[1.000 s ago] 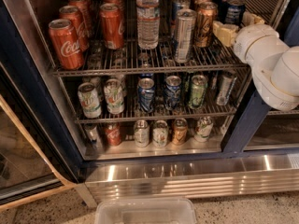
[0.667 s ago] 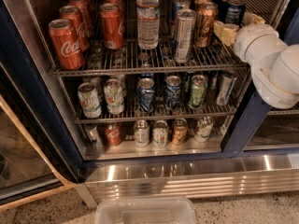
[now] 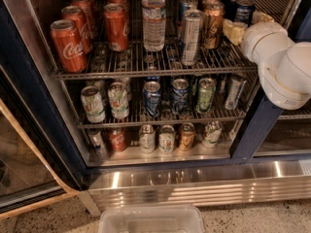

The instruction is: Pick pepsi can from top shelf of fridge

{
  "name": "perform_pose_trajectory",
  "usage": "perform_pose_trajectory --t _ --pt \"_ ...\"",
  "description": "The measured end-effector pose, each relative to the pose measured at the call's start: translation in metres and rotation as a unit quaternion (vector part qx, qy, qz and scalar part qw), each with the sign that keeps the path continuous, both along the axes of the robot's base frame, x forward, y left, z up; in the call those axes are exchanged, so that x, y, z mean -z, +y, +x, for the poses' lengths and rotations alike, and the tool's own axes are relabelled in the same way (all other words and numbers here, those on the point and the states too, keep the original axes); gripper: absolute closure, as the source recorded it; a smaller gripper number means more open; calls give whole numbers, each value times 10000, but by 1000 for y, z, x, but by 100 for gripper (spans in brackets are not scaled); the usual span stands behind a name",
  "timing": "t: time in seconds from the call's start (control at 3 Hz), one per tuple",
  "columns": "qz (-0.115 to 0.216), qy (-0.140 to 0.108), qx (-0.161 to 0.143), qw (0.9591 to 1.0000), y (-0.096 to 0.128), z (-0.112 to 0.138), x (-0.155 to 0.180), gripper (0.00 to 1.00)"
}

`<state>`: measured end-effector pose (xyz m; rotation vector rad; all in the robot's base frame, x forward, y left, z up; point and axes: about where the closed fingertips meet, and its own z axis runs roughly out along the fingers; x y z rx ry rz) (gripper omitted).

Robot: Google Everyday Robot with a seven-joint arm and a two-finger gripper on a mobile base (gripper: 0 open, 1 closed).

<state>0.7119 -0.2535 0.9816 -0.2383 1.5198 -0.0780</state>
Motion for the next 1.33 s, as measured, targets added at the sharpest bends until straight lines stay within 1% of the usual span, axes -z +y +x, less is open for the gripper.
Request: perform_pose_trajectory --t 0.33,0.67,1.0,1.33 --pt "-25 44 148 9999 -2 2 0 49" --pt "-21 69 283 9996 -5 3 0 53" --pt "-11 85 384 9992 -7 5 1 51" --pt "-5 108 493 9987 -9 7 3 46"
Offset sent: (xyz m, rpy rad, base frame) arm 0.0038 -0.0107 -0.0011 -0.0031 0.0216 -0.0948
